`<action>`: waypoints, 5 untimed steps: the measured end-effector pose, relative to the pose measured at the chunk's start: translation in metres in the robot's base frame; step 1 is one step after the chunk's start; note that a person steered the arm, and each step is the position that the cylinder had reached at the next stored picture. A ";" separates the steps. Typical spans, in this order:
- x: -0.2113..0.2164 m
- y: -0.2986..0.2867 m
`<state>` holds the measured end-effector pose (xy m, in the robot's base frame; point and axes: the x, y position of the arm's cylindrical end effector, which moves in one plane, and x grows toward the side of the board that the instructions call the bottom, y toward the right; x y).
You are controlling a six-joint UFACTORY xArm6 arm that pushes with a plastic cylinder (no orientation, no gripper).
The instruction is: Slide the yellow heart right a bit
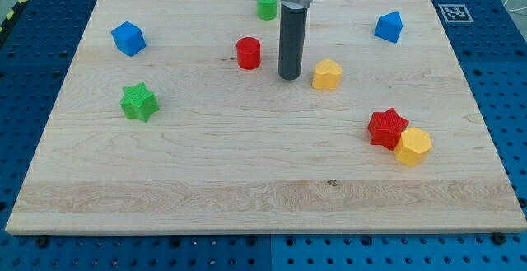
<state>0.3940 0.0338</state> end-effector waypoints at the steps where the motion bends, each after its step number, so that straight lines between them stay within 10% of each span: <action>1: 0.000 0.000; 5: 0.000 0.020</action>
<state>0.3940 0.0533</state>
